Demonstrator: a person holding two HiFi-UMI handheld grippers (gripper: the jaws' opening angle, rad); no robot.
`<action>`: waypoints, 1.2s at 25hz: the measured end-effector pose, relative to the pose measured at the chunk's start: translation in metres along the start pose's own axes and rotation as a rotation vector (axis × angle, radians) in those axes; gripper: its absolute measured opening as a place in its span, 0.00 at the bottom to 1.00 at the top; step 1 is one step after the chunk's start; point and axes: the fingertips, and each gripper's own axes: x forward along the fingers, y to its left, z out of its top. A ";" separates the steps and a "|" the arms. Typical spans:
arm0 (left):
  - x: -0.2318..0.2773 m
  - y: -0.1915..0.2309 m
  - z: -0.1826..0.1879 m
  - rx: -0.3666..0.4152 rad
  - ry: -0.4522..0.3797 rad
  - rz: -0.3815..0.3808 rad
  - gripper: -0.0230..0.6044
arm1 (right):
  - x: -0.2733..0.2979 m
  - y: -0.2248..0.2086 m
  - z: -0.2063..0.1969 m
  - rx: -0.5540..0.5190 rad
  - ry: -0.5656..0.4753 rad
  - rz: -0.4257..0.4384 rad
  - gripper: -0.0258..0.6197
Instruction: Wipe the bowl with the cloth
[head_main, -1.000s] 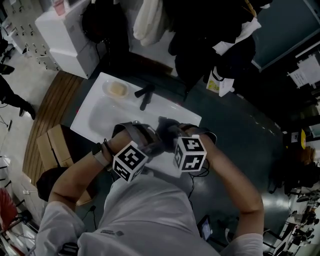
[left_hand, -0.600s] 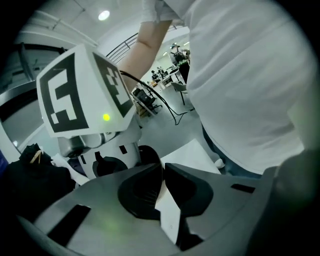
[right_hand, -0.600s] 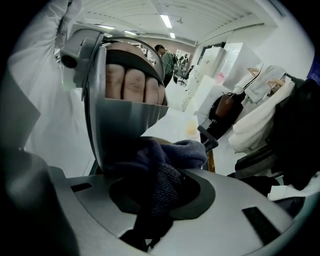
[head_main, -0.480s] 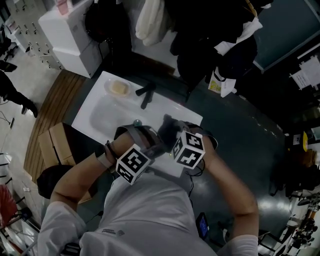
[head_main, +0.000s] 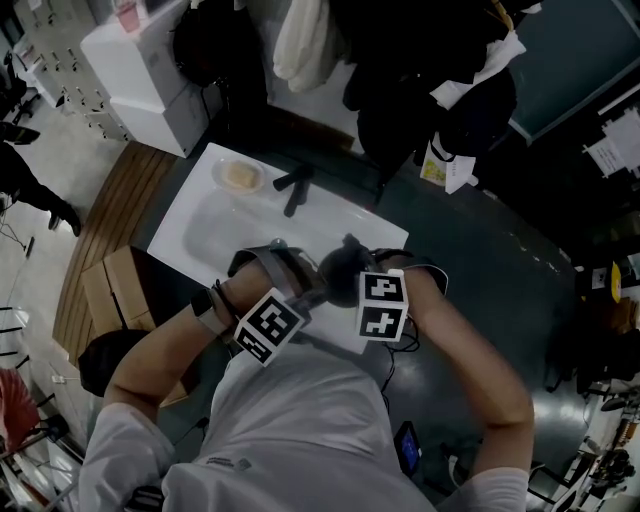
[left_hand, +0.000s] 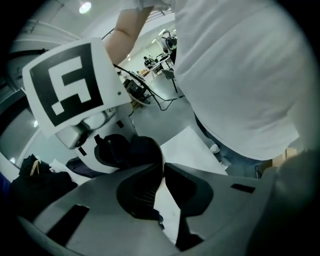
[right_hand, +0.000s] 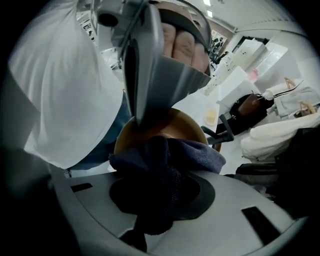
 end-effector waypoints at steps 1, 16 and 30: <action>0.000 0.000 -0.001 -0.008 -0.001 -0.005 0.07 | -0.002 0.003 0.000 -0.015 -0.006 0.013 0.19; 0.009 -0.002 0.012 0.046 -0.031 -0.010 0.08 | 0.000 0.017 0.019 0.230 -0.206 0.150 0.19; 0.013 -0.010 0.003 0.039 -0.022 -0.040 0.08 | 0.014 -0.023 0.015 0.476 -0.252 0.043 0.19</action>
